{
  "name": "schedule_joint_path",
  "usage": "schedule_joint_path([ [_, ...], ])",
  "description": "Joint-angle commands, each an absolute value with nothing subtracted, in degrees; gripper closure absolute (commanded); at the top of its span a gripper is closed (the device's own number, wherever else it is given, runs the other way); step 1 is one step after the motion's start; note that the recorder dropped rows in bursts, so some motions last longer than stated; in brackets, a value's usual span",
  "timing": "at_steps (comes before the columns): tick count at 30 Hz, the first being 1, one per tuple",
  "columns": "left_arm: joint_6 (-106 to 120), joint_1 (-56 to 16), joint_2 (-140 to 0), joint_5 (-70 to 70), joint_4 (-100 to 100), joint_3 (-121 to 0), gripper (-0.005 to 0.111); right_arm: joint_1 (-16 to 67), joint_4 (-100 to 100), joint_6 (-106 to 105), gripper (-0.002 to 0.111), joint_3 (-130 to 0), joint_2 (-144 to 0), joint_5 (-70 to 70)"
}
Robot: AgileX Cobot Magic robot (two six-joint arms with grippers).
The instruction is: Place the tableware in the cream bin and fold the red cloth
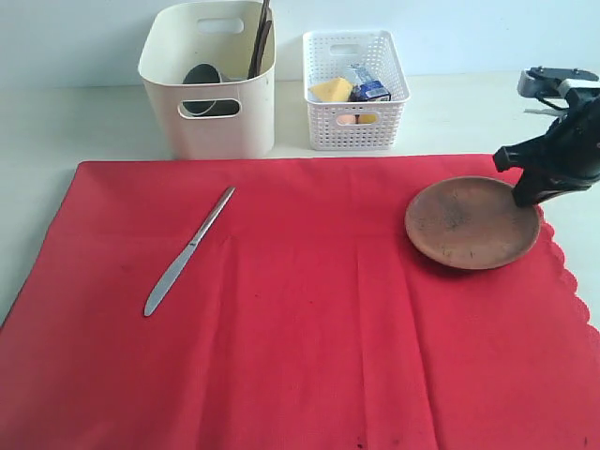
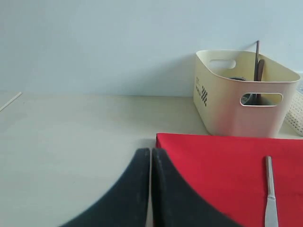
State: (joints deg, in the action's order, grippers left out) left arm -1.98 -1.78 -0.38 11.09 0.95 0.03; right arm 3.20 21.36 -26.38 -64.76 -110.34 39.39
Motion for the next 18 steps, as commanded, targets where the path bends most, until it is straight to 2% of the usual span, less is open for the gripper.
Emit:
schedule_joint_path([
  [1, -2.0, -1.6, 0.0, 11.1, 0.6, 0.0, 0.103, 2.9, 19.4, -25.3, 0.108, -64.9, -114.9, 37.1],
  [6, -2.0, -1.6, 0.0, 11.1, 0.6, 0.0, 0.103, 3.0, 19.3, -21.5, 0.106, -64.9, -117.1, 33.9],
  [10, -2.0, -1.6, 0.0, 11.1, 0.6, 0.0, 0.103, 3.3, 18.8, -20.9, 0.087, -64.9, -116.8, 33.0],
  [15, -2.0, -1.6, 0.0, 11.1, 0.6, 0.0, 0.103, 3.3, 17.0, -21.5, 0.056, -65.1, -112.5, 31.2],
  [18, -2.0, -1.6, 0.0, 11.1, 0.6, 0.0, 0.103, 3.3, 17.8, -22.4, 0.051, -65.1, -109.3, 29.6],
])
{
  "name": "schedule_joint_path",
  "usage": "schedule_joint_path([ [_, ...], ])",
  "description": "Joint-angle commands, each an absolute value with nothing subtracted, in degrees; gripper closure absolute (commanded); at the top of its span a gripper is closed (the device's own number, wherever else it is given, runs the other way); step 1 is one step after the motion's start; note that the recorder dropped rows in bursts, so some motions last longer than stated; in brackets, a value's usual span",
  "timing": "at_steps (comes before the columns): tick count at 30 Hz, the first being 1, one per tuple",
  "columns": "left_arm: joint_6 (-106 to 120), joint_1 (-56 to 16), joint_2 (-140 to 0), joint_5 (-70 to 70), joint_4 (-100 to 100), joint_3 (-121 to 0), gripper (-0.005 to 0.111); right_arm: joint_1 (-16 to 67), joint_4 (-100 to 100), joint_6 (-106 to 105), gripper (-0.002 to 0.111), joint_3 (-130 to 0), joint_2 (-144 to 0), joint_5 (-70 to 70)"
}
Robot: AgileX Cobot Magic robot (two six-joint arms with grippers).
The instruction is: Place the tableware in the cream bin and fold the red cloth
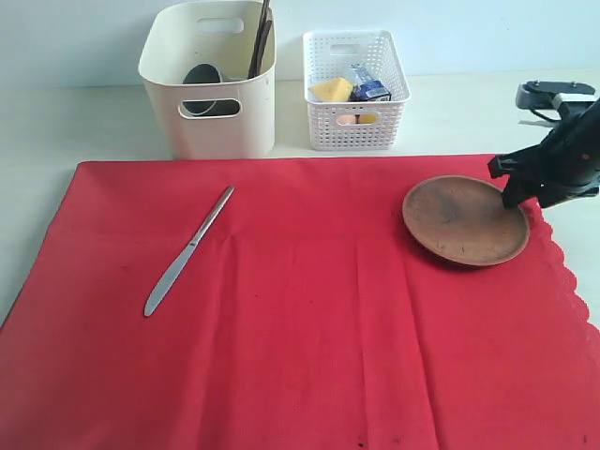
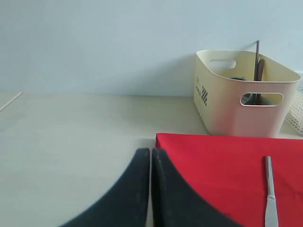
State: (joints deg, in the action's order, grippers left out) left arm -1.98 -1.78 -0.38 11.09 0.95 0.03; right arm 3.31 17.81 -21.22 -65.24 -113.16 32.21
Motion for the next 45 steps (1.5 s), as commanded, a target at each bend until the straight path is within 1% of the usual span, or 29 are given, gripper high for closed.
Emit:
schedule_joint_path([
  [1, -2.0, -1.6, 0.0, 11.1, 0.6, 0.0, 0.103, 3.3, 18.7, -23.1, 0.051, -65.1, -108.6, 29.4],
  [5, -2.0, -1.6, 0.0, 11.1, 0.6, 0.0, 0.103, 3.3, 26.4, -31.2, 0.054, -65.1, -108.1, 29.7],
  [10, -2.0, -1.6, 0.0, 11.1, 0.6, 0.0, 0.103, 3.3, 36.1, -42.9, 0.054, -65.1, -111.7, 32.5],
  [21, -2.0, -1.6, 0.0, 11.1, 0.6, 0.0, 0.103, 3.3, 36.6, -50.2, 0.055, -65.1, -118.0, 33.1],
  [24, -2.0, -1.6, 0.0, 11.1, 0.6, 0.0, 0.103, 3.3, 37.8, -52.5, 0.062, -65.1, -118.0, 33.6],
  [27, -2.0, -1.6, 0.0, 11.1, 0.6, 0.0, 0.103, 3.3, 37.8, -52.5, 0.077, -65.1, -118.0, 33.9],
  [30, -2.0, -1.6, 0.0, 11.1, 0.6, 0.0, 0.103, 3.3, 37.8, -52.5, 0.09, -65.1, -118.0, 34.0],
  [33, -2.0, -1.6, 0.0, 11.1, 0.6, 0.0, 0.103, 3.3, 37.8, -52.5, 0.102, -65.1, -118.0, 34.8],
  [35, -2.0, -1.6, 0.0, 11.1, 0.6, 0.0, 0.103, 3.3, 37.8, -52.5, 0.108, -65.1, -118.0, 35.3],
  [41, -2.0, -1.6, 0.0, 11.1, 0.6, 0.0, 0.103, 3.3, 39.5, -52.5, 0.108, -65.6, -117.9, 39.6],
  [45, -2.0, -1.6, 0.0, 11.1, 0.6, 0.0, 0.103, 3.3, 41.2, -52.5, 0.108, -69.3, -117.9, 49.4],
])
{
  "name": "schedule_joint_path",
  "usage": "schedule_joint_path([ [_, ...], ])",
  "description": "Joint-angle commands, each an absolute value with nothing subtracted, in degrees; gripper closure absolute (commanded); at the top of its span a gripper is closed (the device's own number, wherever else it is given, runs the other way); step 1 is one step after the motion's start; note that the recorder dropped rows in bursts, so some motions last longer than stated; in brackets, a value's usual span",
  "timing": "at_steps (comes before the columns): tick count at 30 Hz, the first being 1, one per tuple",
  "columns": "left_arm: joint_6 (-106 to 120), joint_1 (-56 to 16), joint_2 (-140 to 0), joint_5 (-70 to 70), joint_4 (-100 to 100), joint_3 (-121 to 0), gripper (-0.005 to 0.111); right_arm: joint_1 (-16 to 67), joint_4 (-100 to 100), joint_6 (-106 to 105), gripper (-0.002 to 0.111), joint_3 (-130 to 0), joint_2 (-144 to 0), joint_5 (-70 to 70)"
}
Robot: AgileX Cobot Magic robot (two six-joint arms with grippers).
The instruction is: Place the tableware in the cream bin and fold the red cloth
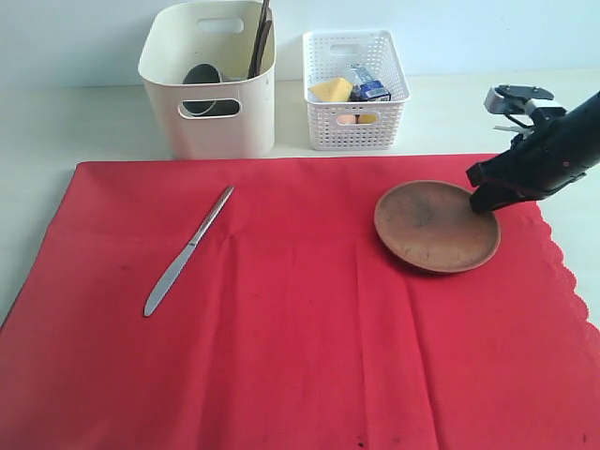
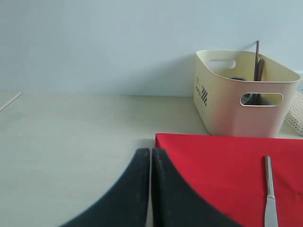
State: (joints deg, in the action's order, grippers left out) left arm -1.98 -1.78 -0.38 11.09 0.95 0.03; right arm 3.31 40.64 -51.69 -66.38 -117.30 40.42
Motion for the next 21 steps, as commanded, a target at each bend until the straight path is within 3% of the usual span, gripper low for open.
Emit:
schedule_joint_path([
  [1, -2.0, -1.6, 0.0, 11.1, 0.6, 0.0, 0.103, 3.3, 42.1, -52.5, 0.108, -70.2, -117.9, 52.2],
  [14, -2.0, -1.6, 0.0, 11.1, 0.6, 0.0, 0.103, 3.3, 54.0, -52.5, 0.108, -77.5, -117.9, 69.8],
  [21, -2.0, -1.6, 0.0, 11.1, 0.6, 0.0, 0.103, 4.7, 71.0, -55.6, 0.108, -82.7, -118.0, 70.0],
])
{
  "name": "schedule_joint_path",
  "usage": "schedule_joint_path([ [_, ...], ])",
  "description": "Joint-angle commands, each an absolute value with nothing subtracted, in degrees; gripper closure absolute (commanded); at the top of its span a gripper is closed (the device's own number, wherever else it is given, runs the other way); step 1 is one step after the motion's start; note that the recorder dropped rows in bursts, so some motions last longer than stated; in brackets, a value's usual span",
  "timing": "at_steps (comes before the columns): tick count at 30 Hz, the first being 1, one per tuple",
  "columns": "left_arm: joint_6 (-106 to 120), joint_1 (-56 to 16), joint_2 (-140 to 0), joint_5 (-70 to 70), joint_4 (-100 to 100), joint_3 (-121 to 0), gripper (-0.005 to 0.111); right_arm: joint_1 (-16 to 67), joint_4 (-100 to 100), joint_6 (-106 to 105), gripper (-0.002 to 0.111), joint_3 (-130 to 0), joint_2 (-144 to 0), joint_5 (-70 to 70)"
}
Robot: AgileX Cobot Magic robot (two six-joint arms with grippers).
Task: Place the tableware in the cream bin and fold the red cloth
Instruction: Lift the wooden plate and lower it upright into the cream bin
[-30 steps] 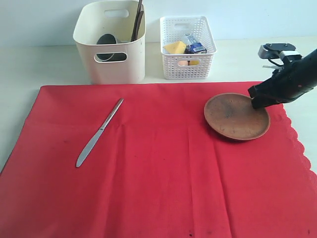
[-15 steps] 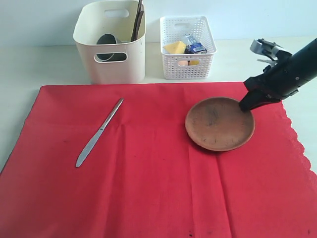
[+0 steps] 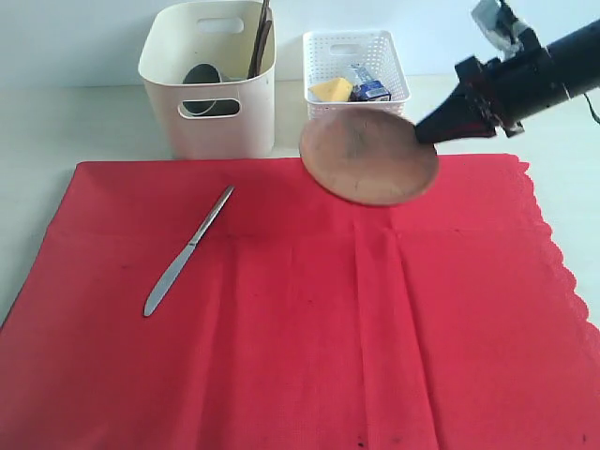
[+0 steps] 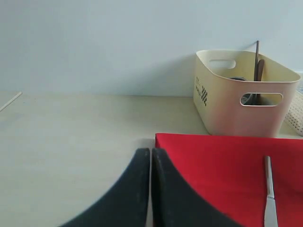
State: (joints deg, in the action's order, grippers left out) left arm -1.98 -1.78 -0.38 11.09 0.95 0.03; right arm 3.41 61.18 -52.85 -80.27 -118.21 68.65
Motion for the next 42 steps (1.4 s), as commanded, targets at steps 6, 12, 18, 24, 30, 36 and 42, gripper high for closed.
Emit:
schedule_joint_path([
  [6, -2.0, -1.6, 0.0, 11.1, 0.6, 0.0, 0.103, 11.3, 78.3, -58.0, 0.108, -88.4, -120.5, 69.2],
  [12, -2.0, -1.6, 0.0, 11.1, 0.6, 0.0, 0.103, 20.5, 83.8, -57.0, 0.108, -102.5, -127.9, 51.1],
  [18, -2.0, -1.6, 0.0, 11.1, 0.6, 0.0, 0.103, 23.6, 92.6, -55.3, 0.108, -111.9, -135.2, 40.5],
  [24, -2.1, -1.6, 0.0, 11.2, 0.6, 0.0, 0.103, 24.0, 89.1, -49.4, 0.103, -113.0, -135.2, 38.1],
  [30, -2.1, -1.6, 0.0, 11.2, 0.6, 0.0, 0.103, 25.4, 86.2, -48.3, 0.076, -113.0, -135.2, 34.0],
  [36, -2.1, -1.6, 0.0, 11.2, 0.6, 0.0, 0.103, 25.4, 86.0, -47.8, 0.052, -113.0, -135.2, 34.8],
  [42, -2.1, -1.6, 0.0, 11.2, 0.6, 0.0, 0.103, 23.5, 85.0, -48.0, 0.05, -113.0, -134.0, 42.9],
])
